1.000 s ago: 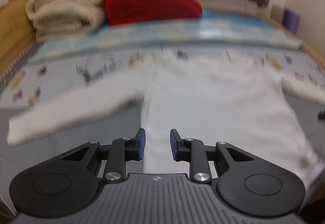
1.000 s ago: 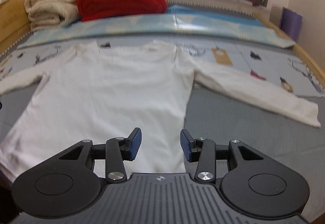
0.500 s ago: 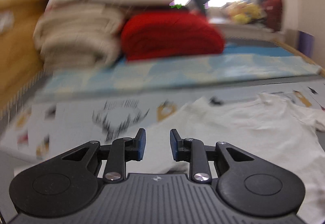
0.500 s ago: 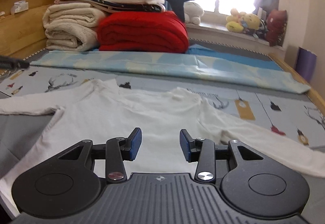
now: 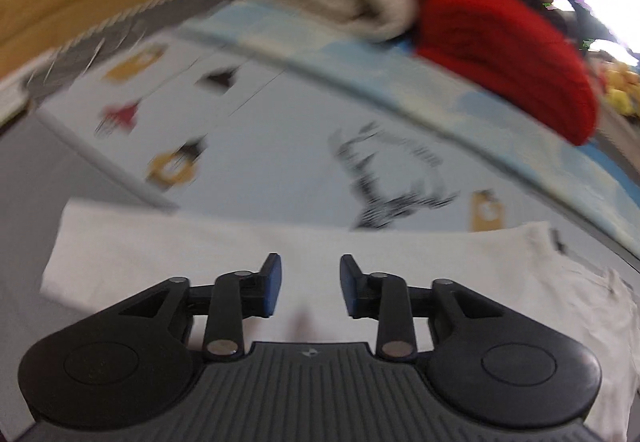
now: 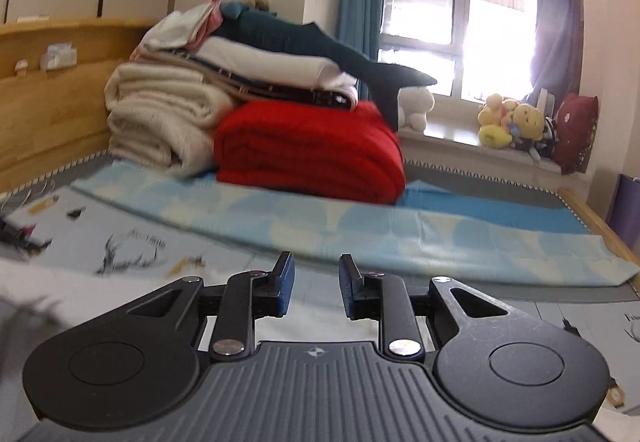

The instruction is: Fold small clothes

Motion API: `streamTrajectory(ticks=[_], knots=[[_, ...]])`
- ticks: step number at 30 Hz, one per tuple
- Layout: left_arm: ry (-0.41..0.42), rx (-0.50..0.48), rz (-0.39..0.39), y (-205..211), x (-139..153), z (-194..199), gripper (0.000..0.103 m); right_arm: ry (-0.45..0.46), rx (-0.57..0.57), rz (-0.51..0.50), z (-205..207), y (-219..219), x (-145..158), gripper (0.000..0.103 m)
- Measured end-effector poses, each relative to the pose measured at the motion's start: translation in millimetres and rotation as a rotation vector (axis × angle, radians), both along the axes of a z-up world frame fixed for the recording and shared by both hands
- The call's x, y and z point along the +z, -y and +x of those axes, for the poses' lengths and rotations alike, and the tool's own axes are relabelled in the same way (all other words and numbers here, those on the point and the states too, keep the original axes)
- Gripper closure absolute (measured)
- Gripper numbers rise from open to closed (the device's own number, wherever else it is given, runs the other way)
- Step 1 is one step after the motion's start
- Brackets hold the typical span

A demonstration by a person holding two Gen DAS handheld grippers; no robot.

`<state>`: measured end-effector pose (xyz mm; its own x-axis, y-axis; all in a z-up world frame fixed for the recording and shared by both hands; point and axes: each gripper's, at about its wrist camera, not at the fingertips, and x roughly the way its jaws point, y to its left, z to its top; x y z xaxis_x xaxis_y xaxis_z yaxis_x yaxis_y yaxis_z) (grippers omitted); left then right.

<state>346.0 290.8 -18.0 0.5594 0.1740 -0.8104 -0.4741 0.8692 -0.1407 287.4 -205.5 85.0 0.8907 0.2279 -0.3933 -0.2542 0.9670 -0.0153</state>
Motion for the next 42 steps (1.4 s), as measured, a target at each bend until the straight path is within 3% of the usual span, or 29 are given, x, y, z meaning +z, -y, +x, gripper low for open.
streamTrajectory(ticks=[4, 7, 12, 17, 18, 19, 20, 23, 27, 31, 35, 37, 40, 42], knots=[[-0.11, 0.167, 0.006, -42.1, -22.7, -10.2, 0.06, -0.033, -0.018, -0.005, 22.1, -0.5, -30.6, 0.066], [-0.14, 0.342, -0.018, -73.4, -33.6, -25.9, 0.051, -0.151, -0.017, 0.019, 38.2, -5.9, -51.3, 0.066], [-0.194, 0.631, -0.058, -122.8, -54.7, -53.2, 0.048, -0.096, 0.047, -0.014, 38.3, -18.8, -45.4, 0.058], [-0.159, 0.72, -0.079, -142.4, -67.3, -63.7, 0.05, -0.135, 0.061, 0.016, 45.2, -20.2, -49.2, 0.058], [-0.145, 0.711, -0.061, -142.3, -67.1, -61.7, 0.059, -0.143, 0.065, 0.016, 46.4, -20.8, -50.7, 0.058], [-0.128, 0.687, -0.043, -141.2, -66.7, -58.2, 0.086, -0.147, 0.068, 0.014, 47.0, -21.4, -51.7, 0.058], [-0.105, 0.647, -0.039, -138.8, -65.3, -54.4, 0.098, -0.147, 0.07, 0.012, 45.4, -20.6, -51.4, 0.058], [-0.036, 0.563, 0.043, -119.7, -47.5, -39.7, 0.097, -0.153, 0.075, 0.016, 46.6, -22.0, -51.3, 0.058], [0.117, 0.351, 0.185, -59.0, 5.0, -8.7, 0.098, -0.162, 0.074, 0.035, 47.6, -21.6, -49.5, 0.058], [0.249, 0.151, 0.193, 25.2, 60.5, 0.9, 0.098, -0.164, 0.063, 0.057, 47.3, -17.5, -42.9, 0.058], [0.279, -0.066, 0.167, 121.3, 95.9, 2.3, 0.098, -0.18, 0.046, 0.108, 50.6, -9.1, -38.1, 0.058], [0.292, -0.167, 0.165, 168.9, 98.7, 3.9, 0.098, -0.208, 0.031, 0.151, 54.0, -3.3, -37.9, 0.058], [0.279, -0.285, 0.12, 221.9, 80.7, 11.6, 0.098, -0.258, 0.006, 0.238, 58.4, 5.9, -39.4, 0.058], [0.215, -0.339, 0.068, 248.6, 60.1, 20.1, 0.098, -0.291, -0.001, 0.294, 60.9, 13.6, -41.8, 0.064]])
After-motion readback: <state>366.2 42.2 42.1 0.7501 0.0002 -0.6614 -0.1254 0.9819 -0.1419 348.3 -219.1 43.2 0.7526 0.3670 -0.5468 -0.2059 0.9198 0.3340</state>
